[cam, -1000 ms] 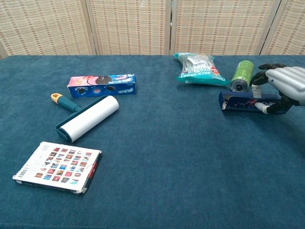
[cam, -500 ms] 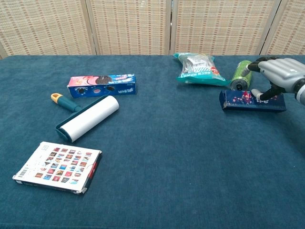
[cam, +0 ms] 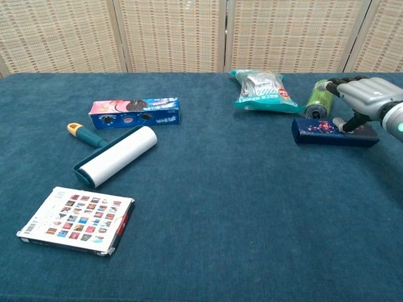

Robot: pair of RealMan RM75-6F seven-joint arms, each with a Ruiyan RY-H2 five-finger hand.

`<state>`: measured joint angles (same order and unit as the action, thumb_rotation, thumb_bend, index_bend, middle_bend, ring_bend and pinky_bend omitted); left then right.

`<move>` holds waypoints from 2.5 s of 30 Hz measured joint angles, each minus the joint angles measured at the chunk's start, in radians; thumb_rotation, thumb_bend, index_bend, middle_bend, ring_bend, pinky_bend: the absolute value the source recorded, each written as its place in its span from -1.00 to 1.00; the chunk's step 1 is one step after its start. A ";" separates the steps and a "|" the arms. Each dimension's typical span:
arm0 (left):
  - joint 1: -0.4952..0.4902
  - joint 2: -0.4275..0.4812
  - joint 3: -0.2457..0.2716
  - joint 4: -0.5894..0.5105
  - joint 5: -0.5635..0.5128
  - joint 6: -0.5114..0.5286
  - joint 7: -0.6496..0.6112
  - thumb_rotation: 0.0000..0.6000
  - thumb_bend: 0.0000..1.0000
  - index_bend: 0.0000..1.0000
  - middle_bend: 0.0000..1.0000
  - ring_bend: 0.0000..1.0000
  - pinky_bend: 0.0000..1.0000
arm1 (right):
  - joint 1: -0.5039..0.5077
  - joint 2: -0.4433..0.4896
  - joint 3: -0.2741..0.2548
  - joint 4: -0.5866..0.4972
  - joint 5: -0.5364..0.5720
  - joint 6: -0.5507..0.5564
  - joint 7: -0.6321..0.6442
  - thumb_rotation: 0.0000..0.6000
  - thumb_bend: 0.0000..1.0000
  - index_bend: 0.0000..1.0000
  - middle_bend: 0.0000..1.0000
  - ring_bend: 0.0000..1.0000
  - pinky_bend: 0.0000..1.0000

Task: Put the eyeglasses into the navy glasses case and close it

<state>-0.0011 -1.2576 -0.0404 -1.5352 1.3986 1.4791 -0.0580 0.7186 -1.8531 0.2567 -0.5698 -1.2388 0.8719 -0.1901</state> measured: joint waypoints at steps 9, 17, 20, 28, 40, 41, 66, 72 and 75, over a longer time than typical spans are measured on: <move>-0.003 0.005 -0.006 -0.007 0.003 0.003 0.004 1.00 -0.34 -0.72 -0.89 -0.87 -1.00 | -0.001 0.004 -0.001 -0.006 -0.012 0.034 0.067 1.00 -0.10 -0.95 -0.96 -1.00 -1.00; -0.007 0.009 -0.008 -0.018 0.011 0.004 0.014 1.00 -0.34 -0.72 -0.90 -0.87 -1.00 | -0.047 0.119 -0.020 -0.204 -0.048 0.110 0.102 1.00 -0.28 -0.89 -0.93 -1.00 -1.00; -0.008 0.009 -0.007 -0.025 0.014 0.006 0.021 1.00 -0.34 -0.72 -0.90 -0.87 -1.00 | -0.064 0.189 -0.031 -0.326 -0.050 0.109 0.091 1.00 -0.53 -0.78 -0.93 -1.00 -1.00; -0.005 0.012 -0.004 -0.031 0.015 0.008 0.027 1.00 -0.34 -0.72 -0.89 -0.87 -1.00 | -0.083 0.335 -0.056 -0.572 0.006 0.053 -0.080 1.00 -0.78 -0.58 -0.93 -1.00 -1.00; -0.002 0.015 -0.002 -0.027 0.004 0.000 0.023 1.00 -0.34 -0.72 -0.90 -0.87 -1.00 | -0.017 0.297 -0.056 -0.503 0.163 -0.061 -0.274 1.00 -0.78 -0.58 -0.96 -1.00 -1.00; -0.002 0.016 -0.003 -0.027 0.003 0.000 0.022 1.00 -0.34 -0.72 -0.89 -0.87 -1.00 | -0.011 0.291 -0.056 -0.491 0.174 -0.069 -0.283 1.00 -0.78 -0.58 -0.96 -1.00 -1.00; -0.002 0.010 -0.005 -0.012 -0.009 -0.012 0.012 1.00 -0.34 -0.72 -0.90 -0.87 -1.00 | 0.056 0.205 -0.088 -0.357 0.224 -0.126 -0.338 1.00 -0.61 -0.40 -0.96 -1.00 -1.00; -0.001 0.009 -0.005 -0.009 -0.010 -0.012 0.009 1.00 -0.34 -0.72 -0.90 -0.87 -1.00 | 0.052 0.196 -0.090 -0.347 0.195 -0.107 -0.296 1.00 -0.45 -0.07 -0.82 -1.00 -1.00; 0.000 0.008 -0.004 -0.008 -0.010 -0.013 0.009 1.00 -0.34 -0.72 -0.90 -0.87 -1.00 | 0.047 0.193 -0.097 -0.346 0.162 -0.091 -0.261 1.00 -0.38 0.05 -0.76 -1.00 -1.00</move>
<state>-0.0015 -1.2494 -0.0447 -1.5427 1.3889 1.4657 -0.0494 0.7655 -1.6598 0.1602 -0.9157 -1.0771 0.7808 -0.4509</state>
